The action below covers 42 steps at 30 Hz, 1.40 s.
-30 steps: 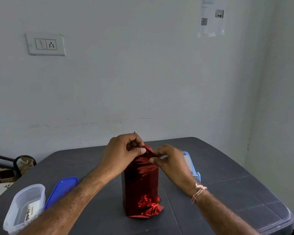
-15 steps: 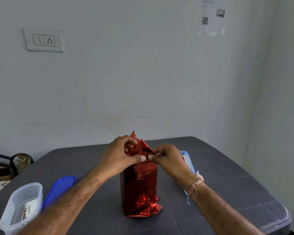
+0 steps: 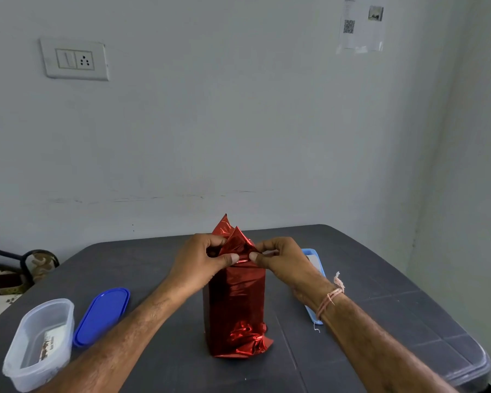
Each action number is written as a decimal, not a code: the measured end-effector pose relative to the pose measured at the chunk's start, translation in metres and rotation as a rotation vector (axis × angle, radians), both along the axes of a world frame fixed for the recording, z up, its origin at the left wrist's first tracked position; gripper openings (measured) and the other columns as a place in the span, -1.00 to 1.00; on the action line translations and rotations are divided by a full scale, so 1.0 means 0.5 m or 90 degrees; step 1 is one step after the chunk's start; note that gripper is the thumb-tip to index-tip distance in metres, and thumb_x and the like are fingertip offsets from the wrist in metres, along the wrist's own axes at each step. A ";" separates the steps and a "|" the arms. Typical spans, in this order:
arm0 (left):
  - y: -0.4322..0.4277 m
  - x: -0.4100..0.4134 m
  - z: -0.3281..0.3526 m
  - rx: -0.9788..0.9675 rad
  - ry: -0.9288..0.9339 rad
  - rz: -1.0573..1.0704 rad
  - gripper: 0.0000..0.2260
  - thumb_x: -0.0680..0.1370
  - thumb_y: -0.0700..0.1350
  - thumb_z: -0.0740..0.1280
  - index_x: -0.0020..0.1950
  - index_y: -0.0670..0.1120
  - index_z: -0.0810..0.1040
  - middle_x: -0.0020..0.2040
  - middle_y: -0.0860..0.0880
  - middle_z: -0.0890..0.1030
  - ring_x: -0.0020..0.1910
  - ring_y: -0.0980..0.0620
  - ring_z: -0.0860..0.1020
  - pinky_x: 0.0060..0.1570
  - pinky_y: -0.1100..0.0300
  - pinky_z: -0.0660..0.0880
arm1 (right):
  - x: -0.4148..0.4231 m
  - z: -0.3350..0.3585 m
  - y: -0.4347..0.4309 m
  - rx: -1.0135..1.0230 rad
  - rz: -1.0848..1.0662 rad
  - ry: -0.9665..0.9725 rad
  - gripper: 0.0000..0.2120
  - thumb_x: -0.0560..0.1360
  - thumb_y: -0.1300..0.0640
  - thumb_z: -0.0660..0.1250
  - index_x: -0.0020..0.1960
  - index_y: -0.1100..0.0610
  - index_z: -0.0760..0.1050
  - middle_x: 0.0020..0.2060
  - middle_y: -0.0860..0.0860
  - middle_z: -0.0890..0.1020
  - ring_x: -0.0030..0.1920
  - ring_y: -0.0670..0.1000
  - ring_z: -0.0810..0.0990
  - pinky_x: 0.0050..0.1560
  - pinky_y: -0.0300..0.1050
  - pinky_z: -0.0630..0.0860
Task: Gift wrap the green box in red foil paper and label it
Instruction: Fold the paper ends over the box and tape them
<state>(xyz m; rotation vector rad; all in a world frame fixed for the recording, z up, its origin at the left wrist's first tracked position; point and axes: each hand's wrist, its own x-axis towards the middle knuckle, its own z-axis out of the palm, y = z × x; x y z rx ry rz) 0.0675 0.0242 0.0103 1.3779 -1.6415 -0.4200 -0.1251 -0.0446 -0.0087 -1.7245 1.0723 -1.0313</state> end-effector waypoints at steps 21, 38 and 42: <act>-0.065 -0.020 0.027 0.059 0.241 -0.026 -0.89 0.46 -0.12 0.56 -0.06 -0.12 0.74 -0.14 -0.07 0.75 -0.10 -0.01 0.73 -0.04 0.17 0.62 | -0.001 0.044 -0.010 0.082 0.065 0.071 -0.90 0.57 0.19 0.44 -0.02 0.21 0.71 -0.21 -0.01 0.73 -0.18 -0.18 0.65 -0.16 -0.42 0.47; -0.094 -0.009 -0.014 -0.045 0.215 0.058 -0.90 0.39 -0.10 0.61 -0.14 0.03 0.76 0.48 -0.05 0.45 0.47 0.06 0.37 0.45 0.01 0.32 | 0.009 0.112 -0.010 0.148 0.025 0.225 -0.60 0.59 -0.06 0.38 0.24 0.24 0.58 0.21 0.14 0.62 0.15 0.04 0.51 -0.02 -0.12 0.36; -0.093 -0.007 -0.026 -0.066 0.213 0.040 -0.92 0.41 -0.08 0.60 -0.14 0.06 0.76 0.43 0.02 0.48 0.42 0.17 0.40 0.45 0.04 0.34 | 0.015 0.111 -0.017 0.184 0.033 0.241 -0.49 0.57 -0.23 0.34 0.29 0.15 0.57 0.29 0.04 0.60 0.15 0.00 0.51 0.31 0.14 0.38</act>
